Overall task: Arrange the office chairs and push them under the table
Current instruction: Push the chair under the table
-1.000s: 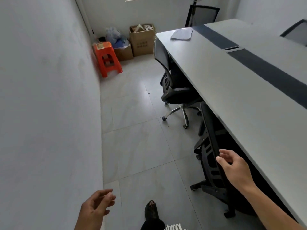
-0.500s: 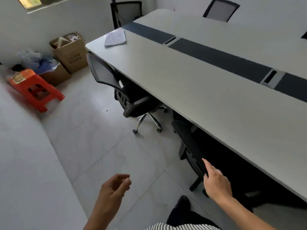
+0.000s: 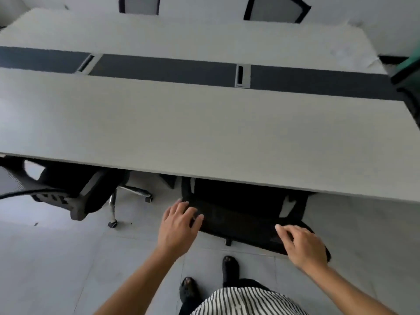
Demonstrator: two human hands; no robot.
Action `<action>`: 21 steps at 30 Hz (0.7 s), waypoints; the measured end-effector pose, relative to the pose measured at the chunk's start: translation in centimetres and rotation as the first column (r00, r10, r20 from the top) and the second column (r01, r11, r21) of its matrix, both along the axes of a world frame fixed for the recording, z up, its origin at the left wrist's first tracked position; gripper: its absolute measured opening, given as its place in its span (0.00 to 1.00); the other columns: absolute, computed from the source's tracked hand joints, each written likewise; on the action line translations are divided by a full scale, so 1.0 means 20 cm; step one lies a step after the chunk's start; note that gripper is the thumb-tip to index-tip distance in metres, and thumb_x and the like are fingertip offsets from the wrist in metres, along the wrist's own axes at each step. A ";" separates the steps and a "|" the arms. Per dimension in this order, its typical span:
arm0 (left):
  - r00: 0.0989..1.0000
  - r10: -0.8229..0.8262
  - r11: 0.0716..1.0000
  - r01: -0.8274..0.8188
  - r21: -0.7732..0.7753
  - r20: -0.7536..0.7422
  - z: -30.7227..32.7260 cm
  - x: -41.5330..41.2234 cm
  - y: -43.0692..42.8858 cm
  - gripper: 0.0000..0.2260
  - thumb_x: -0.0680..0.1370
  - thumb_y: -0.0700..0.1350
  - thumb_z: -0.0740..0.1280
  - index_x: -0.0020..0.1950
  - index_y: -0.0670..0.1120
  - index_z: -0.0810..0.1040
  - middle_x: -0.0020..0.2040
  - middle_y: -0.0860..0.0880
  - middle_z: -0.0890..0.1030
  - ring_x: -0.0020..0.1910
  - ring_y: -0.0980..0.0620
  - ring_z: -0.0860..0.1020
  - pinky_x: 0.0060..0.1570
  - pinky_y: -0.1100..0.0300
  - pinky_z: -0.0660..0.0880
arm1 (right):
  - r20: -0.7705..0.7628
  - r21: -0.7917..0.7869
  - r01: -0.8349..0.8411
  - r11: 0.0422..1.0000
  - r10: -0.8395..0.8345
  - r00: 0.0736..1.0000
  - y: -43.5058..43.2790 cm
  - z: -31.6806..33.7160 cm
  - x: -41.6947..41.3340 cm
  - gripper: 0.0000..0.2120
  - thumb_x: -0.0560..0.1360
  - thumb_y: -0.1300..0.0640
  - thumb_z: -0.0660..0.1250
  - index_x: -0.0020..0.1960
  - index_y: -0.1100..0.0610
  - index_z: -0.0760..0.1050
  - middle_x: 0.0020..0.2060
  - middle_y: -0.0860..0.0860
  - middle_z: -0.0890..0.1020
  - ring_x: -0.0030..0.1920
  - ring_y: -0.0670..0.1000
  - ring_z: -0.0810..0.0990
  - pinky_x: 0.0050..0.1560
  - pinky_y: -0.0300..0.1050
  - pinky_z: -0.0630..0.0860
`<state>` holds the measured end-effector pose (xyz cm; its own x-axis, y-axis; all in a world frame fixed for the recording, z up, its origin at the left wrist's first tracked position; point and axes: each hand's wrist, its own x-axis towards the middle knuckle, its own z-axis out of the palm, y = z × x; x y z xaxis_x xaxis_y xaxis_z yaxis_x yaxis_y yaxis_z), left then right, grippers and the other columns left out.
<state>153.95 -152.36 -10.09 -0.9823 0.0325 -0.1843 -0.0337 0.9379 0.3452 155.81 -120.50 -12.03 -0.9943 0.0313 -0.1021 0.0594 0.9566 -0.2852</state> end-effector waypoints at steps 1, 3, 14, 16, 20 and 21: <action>0.999 -0.042 0.998 0.043 -0.035 0.029 -0.04 -0.04 0.00 0.23 0.76 0.61 0.48 0.52 0.53 0.79 0.56 0.52 0.79 0.63 0.48 0.72 0.62 0.52 0.68 | -0.017 0.016 0.035 0.999 -0.035 0.999 0.00 -0.02 0.00 0.40 0.72 0.27 0.36 0.41 0.49 0.82 0.34 0.45 0.83 0.38 0.50 0.82 0.36 0.45 0.75; 0.999 -0.041 0.995 0.043 -0.085 0.017 -0.09 -0.08 -0.01 0.22 0.76 0.59 0.48 0.46 0.52 0.79 0.49 0.53 0.79 0.56 0.49 0.74 0.53 0.53 0.70 | -0.020 0.031 0.049 0.998 -0.049 0.999 -0.02 -0.02 -0.02 0.36 0.74 0.29 0.40 0.37 0.48 0.80 0.30 0.45 0.81 0.35 0.49 0.81 0.32 0.42 0.72; 0.997 -0.070 0.992 0.072 -0.106 0.023 -0.13 -0.15 0.18 0.19 0.77 0.57 0.50 0.42 0.51 0.78 0.45 0.52 0.80 0.52 0.46 0.75 0.44 0.52 0.71 | -0.091 0.040 0.067 0.997 -0.063 0.994 0.21 -0.10 -0.24 0.24 0.73 0.38 0.53 0.33 0.51 0.78 0.28 0.46 0.79 0.34 0.50 0.80 0.28 0.40 0.69; 0.998 -0.056 0.993 0.058 -0.105 0.020 -0.14 -0.14 0.21 0.18 0.77 0.56 0.51 0.41 0.50 0.78 0.45 0.52 0.80 0.52 0.44 0.76 0.44 0.51 0.72 | -0.102 0.034 0.052 0.998 -0.049 0.994 0.24 -0.12 -0.24 0.23 0.73 0.39 0.54 0.33 0.51 0.78 0.28 0.46 0.79 0.33 0.50 0.79 0.28 0.41 0.70; 0.999 -0.044 0.991 0.040 -0.127 -0.024 -0.13 -0.19 0.26 0.18 0.77 0.56 0.52 0.41 0.50 0.78 0.44 0.51 0.80 0.50 0.45 0.76 0.43 0.51 0.72 | -0.094 0.007 0.035 0.999 -0.034 0.995 0.29 -0.11 -0.31 0.21 0.73 0.40 0.54 0.34 0.51 0.78 0.29 0.46 0.80 0.34 0.49 0.79 0.30 0.40 0.68; 0.999 -0.037 0.991 0.034 -0.128 -0.023 -0.12 -0.19 0.28 0.18 0.77 0.56 0.52 0.41 0.50 0.78 0.44 0.51 0.80 0.50 0.45 0.76 0.43 0.51 0.72 | -0.091 0.000 0.025 1.000 -0.025 0.996 0.31 -0.10 -0.31 0.21 0.73 0.40 0.54 0.34 0.51 0.77 0.29 0.45 0.80 0.34 0.49 0.79 0.30 0.40 0.67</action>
<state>150.22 -146.83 -12.50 -0.9855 0.0451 -0.1638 0.0075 0.9748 0.2231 149.56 -114.39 -14.09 -0.9984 0.0561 -0.0111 0.0569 0.9556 -0.2892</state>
